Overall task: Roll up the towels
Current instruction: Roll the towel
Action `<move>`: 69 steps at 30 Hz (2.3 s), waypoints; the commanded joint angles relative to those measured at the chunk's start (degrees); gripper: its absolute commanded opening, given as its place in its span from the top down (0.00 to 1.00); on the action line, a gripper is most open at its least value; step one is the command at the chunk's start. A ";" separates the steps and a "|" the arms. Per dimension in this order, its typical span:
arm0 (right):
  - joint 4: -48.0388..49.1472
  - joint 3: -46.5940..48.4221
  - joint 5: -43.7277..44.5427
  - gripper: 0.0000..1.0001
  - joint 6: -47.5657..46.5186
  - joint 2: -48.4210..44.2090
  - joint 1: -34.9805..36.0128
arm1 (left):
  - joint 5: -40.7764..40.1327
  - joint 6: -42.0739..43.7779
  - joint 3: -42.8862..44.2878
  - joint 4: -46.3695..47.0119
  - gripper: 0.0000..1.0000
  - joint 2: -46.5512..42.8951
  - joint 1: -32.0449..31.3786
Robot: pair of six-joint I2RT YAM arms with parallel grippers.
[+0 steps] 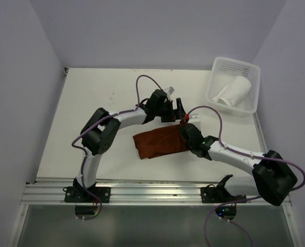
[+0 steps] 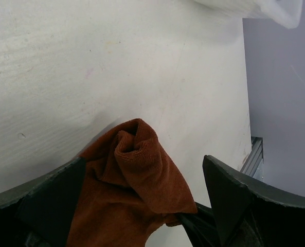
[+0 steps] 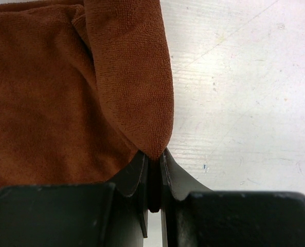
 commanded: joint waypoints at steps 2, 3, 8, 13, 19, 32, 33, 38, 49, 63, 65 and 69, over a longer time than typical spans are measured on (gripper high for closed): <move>0.02 0.39 6.03 1.00 -0.35 0.48 0.93 | 0.19 2.21 3.26 -0.58 0.00 -2.40 0.28; -0.07 0.48 6.30 1.00 -0.35 0.66 1.02 | 0.10 2.39 3.69 -0.84 0.00 -2.32 0.19; -0.07 1.09 7.26 1.00 -0.26 0.84 2.25 | -0.69 3.97 4.05 -2.34 0.00 -1.44 -0.95; -0.07 1.62 7.97 1.00 -0.26 2.86 3.22 | -1.13 4.68 4.93 -3.22 0.01 0.32 -2.09; -1.12 2.41 10.51 1.00 0.79 4.00 4.54 | -2.09 7.40 6.25 -6.73 0.09 1.38 -2.27; -6.22 6.19 17.72 1.00 4.48 8.74 7.08 | -3.68 9.60 6.68 -7.96 0.22 0.15 -2.71; -6.31 6.54 17.99 1.00 4.40 9.09 7.87 | -4.03 9.69 6.69 -7.96 0.22 0.06 -2.62; -8.07 8.21 21.32 1.00 4.92 12.08 10.68 | -4.29 10.30 6.16 -7.62 0.16 -0.91 -2.27; -19.23 16.38 29.33 1.00 10.37 23.59 17.19 | -2.28 11.09 2.92 -5.15 0.11 -5.82 -0.34; -23.45 20.87 31.08 1.00 11.95 30.72 18.34 | 18.02 6.17 -4.39 17.16 0.44 -5.93 1.25; -23.80 21.22 31.17 1.00 12.13 31.42 18.34 | 20.65 5.74 -4.13 19.36 0.45 -4.52 0.29; -25.29 22.36 31.17 1.00 12.48 32.91 18.43 | 24.88 2.40 -3.69 24.38 0.50 -0.92 -0.86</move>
